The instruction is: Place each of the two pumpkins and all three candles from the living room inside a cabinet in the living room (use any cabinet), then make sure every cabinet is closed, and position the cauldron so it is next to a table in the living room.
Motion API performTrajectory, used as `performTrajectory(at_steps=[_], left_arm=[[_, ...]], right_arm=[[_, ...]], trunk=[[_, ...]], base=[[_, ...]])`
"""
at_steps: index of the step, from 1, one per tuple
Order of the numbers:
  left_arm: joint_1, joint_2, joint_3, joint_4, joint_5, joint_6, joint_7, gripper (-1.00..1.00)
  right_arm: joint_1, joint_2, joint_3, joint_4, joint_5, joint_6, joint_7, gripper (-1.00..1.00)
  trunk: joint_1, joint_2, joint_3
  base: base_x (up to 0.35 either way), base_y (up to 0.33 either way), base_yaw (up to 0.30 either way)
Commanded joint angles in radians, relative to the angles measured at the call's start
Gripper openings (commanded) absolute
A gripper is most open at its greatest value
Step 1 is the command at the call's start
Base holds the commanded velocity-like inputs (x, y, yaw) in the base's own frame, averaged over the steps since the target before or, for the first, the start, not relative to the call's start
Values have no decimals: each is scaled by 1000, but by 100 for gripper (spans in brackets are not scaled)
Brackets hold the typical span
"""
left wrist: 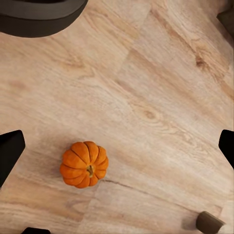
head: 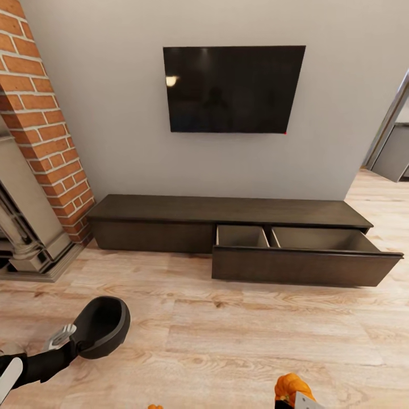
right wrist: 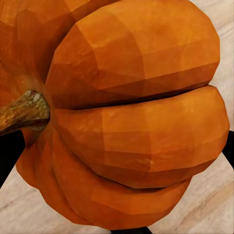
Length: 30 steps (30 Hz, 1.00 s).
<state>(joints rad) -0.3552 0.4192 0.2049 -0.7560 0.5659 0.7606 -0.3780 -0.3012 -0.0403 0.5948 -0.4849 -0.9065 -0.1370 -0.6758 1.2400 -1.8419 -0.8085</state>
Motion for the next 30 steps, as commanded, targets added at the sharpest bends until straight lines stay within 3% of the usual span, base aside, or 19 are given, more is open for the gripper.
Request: performTrajectory(at_steps=[1,7,12,15,16,18,20,23,27,30], left_arm=[[-1,0,3,0,1,7,-3,100],[-1,0,3,0,-1,4,-5,100],[-1,-1,0,0,0,-50,-8,100],[-1,-2,-2,1,1,-58,-9,100],[-1,-2,-3,1,1,-59,-10,100],[-1,-2,-4,1,0,-60,-11,100],[-1,-2,-4,1,-1,-60,-11,100],[-1,-1,-3,1,1,-57,-13,100],[-1,-2,-4,1,1,-55,-13,100],[-1,-2,-4,1,0,-54,-15,100]], right_arm=[[-1,-1,8,-1,-9,-7,-4,-100],[-1,-5,7,-42,-9,-7,-4,-100],[0,-17,7,-215,-10,8,2,-100],[1,-18,3,-395,-12,112,-2,-100],[0,-20,-11,-472,-15,210,-3,-100],[-2,-19,-67,-545,-15,325,-8,-100],[-1,-13,-174,-584,-15,394,-14,-100],[-9,-8,-254,-603,-14,423,-15,-100],[-74,-4,-275,-708,-15,484,-32,-100],[-87,-3,-277,-790,-23,533,-39,-100]], trunk=[[4,-8,-4],[27,-50,-23],[46,-85,-39],[58,-106,-48],[61,-113,-51],[69,-127,-57],[77,-141,-64],[88,-162,-73],[104,-190,-86],[115,-211,-95]], base=[[0,0,0],[0,0,0],[0,0,0],[0,0,0],[0,0,0],[0,0,0],[0,0,0],[0,0,0],[0,0,0],[0,0,0]])
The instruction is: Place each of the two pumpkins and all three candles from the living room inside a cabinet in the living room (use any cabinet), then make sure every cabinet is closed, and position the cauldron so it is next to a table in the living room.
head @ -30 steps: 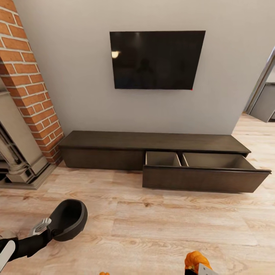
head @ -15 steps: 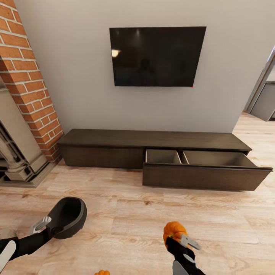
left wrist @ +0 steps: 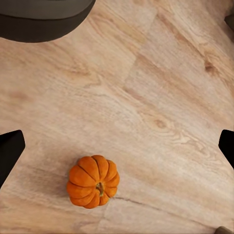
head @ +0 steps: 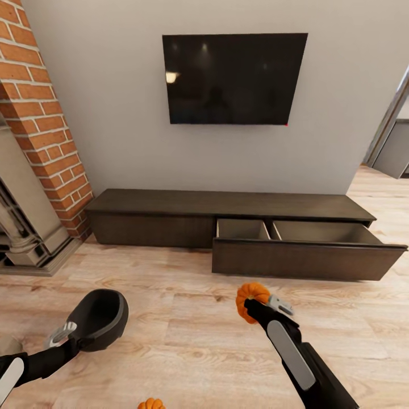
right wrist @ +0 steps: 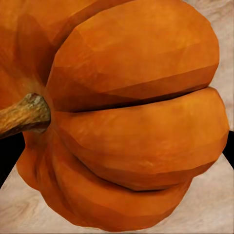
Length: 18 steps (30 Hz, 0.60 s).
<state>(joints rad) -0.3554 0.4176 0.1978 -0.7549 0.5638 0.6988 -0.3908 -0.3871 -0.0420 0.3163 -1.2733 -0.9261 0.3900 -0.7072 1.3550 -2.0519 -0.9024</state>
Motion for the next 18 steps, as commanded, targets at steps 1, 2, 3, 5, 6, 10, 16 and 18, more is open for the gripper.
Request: performTrajectory(at_steps=[1,2,3,5,6,10,16,18], left_arm=[[-1,0,3,-1,2,8,-2,100],[-1,0,3,-1,2,9,-3,100],[-1,0,2,-1,2,9,-3,100],[-1,0,2,-2,3,10,-3,100],[-1,0,2,-3,4,11,-3,100],[-1,0,2,-3,6,12,-3,100],[-1,-1,2,-3,8,14,-3,100],[-1,-1,1,-3,7,14,-3,100]], right_arm=[[-2,0,3,-17,-6,10,-7,-100],[-3,3,3,-22,-6,12,-6,-100],[-3,6,3,-25,-6,13,-5,-100],[-4,10,2,-32,-5,18,-6,-100],[-3,11,7,-52,-5,25,-9,-100],[-3,20,25,-116,3,71,-28,-100],[-2,25,22,-135,-8,91,-37,-100],[-1,25,21,-136,-12,91,-36,-100]], trunk=[[4,-8,-4],[8,-15,-7],[12,-22,-10],[19,-36,-17],[23,-43,-20],[38,-71,-32],[61,-113,-51],[69,-127,-57]], base=[[0,0,0],[0,0,0],[0,0,0],[0,0,0],[0,0,0],[0,0,0],[0,0,0],[0,0,0]])
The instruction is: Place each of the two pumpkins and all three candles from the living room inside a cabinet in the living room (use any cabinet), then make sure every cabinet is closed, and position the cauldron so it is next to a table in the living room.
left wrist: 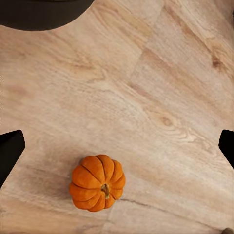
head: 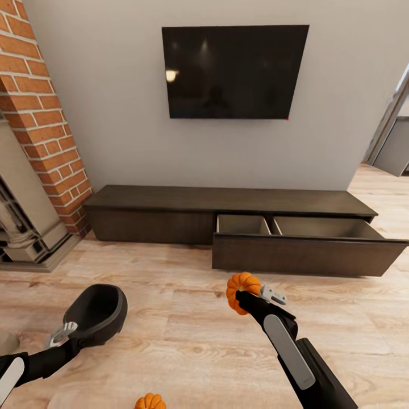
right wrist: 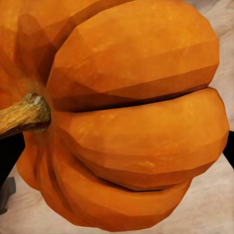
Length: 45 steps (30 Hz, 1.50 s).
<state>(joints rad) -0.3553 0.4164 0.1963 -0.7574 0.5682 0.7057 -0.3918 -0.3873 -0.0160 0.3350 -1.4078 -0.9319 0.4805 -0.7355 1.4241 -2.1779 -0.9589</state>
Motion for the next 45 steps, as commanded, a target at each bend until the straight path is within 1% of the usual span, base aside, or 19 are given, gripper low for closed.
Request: performTrajectory(at_steps=[1,3,6,10,13,14,18,21,23,24,26,27,29,31,33,35,36,38,45], left_arm=[[-1,-2,0,0,1,7,0,100],[-1,-14,-5,0,-1,6,1,100],[-1,-52,-11,7,-5,2,6,100],[-1,-90,-24,33,-19,-15,11,100],[-1,-98,-51,114,-39,-86,6,100],[-1,-98,-57,173,-44,-127,4,100],[-1,-101,-63,306,-50,-228,0,100],[-1,-113,-110,367,-50,-313,-2,100],[-1,-119,-131,407,-50,-359,-3,100],[-1,-121,-135,415,-50,-368,-6,100],[-1,-118,-143,428,-50,-383,-68,100],[-1,-113,-144,433,-49,-386,-169,100],[-1,-109,-146,442,-50,-403,-269,100],[-1,-103,-146,457,-51,-433,-315,100],[-1,-91,-147,461,-51,-440,-327,100],[-1,-85,-147,462,-51,-443,-330,100],[-1,-84,-147,463,-51,-444,-332,100],[-1,-83,-147,463,-51,-445,-332,100],[-1,-83,-147,463,-51,-446,-332,100]], right_arm=[[-1,-1,1,-2,-9,1,-8,-100],[0,-1,1,-5,-10,2,-8,-100],[4,-2,1,-17,-11,3,-8,-100],[12,-8,1,-58,-13,8,-5,-100],[14,-12,4,-66,-13,12,-2,-100],[14,-11,6,-68,-13,13,-1,-100],[14,-11,6,-69,-14,13,1,-100],[15,-7,11,-81,-15,14,2,-100],[13,-5,14,-84,-18,15,2,-100],[12,-5,14,-88,-18,15,2,-100],[11,-4,15,-115,-19,26,2,-100],[10,-3,15,-124,-19,47,2,-100],[10,-2,15,-128,-19,59,2,-100],[10,-2,15,-130,-19,64,3,-100],[10,-2,28,-131,-19,63,16,-100],[10,-4,50,-131,-17,62,64,-100],[10,-5,56,-131,-17,62,105,-100],[10,-5,58,-130,-16,62,130,-100],[10,-4,57,-130,-16,57,144,-100]], trunk=[[4,-8,-4],[11,-22,-10],[23,-43,-20],[38,-71,-32],[50,-92,-42],[54,-99,-45],[69,-127,-57],[80,-148,-67],[88,-162,-73],[92,-169,-76],[100,-183,-82],[103,-190,-86],[111,-204,-92],[119,-218,-98],[126,-232,-104],[134,-246,-111],[138,-253,-114],[146,-267,-120],[172,-316,-142]], base=[[0,0,0],[0,0,0],[0,0,0],[0,0,0],[0,0,0],[0,0,0],[0,0,0],[0,0,0],[0,0,0],[0,0,0],[0,0,0],[0,0,0],[0,0,0],[0,0,0],[0,0,0],[0,0,0],[0,0,0],[0,0,0],[0,0,0]])
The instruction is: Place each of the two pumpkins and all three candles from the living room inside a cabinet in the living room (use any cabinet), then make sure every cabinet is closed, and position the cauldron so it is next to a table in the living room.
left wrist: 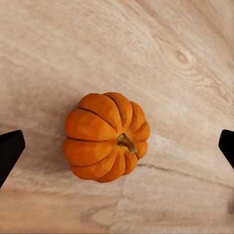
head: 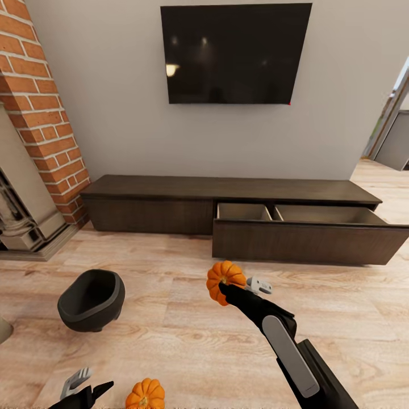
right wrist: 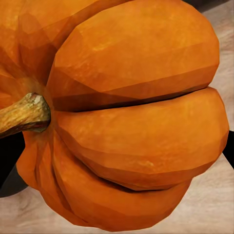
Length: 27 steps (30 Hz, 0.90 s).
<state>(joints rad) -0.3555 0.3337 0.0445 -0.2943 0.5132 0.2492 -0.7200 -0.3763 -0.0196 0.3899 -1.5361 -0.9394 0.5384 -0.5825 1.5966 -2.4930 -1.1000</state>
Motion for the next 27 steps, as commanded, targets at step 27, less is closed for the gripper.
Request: performTrajectory(at_steps=[27], left_arm=[[0,6,10,-10,1,18,-4,100]], right_arm=[[-1,16,-34,-9,-10,-2,-11,-100]], trunk=[[15,-13,-105]], base=[[0,0,0]])
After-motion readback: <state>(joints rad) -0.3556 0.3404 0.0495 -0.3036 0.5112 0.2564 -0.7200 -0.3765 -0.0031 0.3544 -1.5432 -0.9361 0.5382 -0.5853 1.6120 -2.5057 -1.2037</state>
